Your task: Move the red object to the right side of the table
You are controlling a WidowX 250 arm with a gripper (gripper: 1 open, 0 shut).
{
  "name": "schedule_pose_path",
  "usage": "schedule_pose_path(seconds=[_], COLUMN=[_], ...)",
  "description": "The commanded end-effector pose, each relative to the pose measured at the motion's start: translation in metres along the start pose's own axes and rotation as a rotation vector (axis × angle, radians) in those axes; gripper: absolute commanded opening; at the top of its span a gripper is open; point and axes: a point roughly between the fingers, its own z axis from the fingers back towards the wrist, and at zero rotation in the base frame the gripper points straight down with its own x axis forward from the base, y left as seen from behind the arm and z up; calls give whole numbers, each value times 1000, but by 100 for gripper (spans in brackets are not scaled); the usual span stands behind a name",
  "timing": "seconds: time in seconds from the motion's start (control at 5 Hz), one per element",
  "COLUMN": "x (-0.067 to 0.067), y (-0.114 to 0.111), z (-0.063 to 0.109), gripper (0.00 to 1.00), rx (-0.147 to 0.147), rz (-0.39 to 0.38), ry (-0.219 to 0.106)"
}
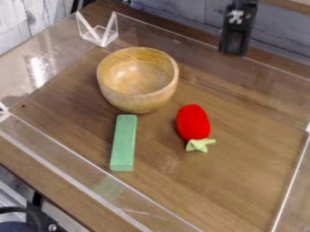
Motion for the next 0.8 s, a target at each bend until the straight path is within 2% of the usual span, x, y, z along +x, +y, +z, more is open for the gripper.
schedule_pose_path(seconds=[0.0,0.4,0.6], x=[0,8,8], y=[-23,-27,-31], z=[9,-32,-46], gripper=[100,100,100], rx=[77,82,81], rz=[-80,-101,-77], ry=[16,45,33])
